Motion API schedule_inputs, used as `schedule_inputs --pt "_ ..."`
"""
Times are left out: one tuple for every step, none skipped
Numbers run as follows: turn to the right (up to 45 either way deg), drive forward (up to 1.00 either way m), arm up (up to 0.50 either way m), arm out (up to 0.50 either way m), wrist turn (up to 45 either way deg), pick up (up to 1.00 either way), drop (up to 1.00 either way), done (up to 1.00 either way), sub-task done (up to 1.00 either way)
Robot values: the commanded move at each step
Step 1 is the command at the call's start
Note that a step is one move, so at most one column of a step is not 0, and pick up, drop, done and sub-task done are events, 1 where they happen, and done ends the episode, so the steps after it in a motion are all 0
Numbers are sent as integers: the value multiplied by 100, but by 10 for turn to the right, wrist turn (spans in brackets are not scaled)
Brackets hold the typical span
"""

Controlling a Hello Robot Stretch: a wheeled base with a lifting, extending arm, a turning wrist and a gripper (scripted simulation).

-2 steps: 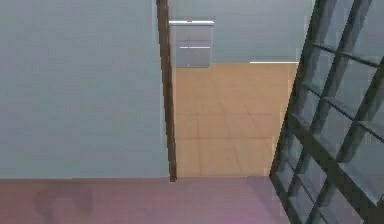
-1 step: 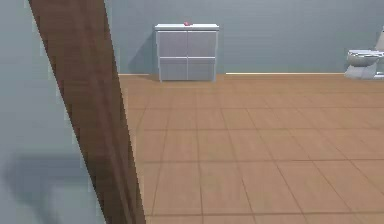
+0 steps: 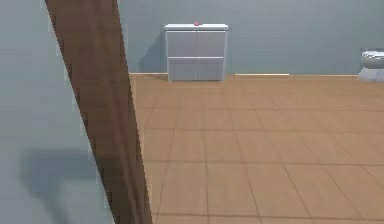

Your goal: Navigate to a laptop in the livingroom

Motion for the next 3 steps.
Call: schedule_inputs --pt "270 0 0 0 0 0 0 0 0" --pt "0 65 0 0 0 0 0 0 0" --pt "-450 0 0 0 0 0 0 0 0"
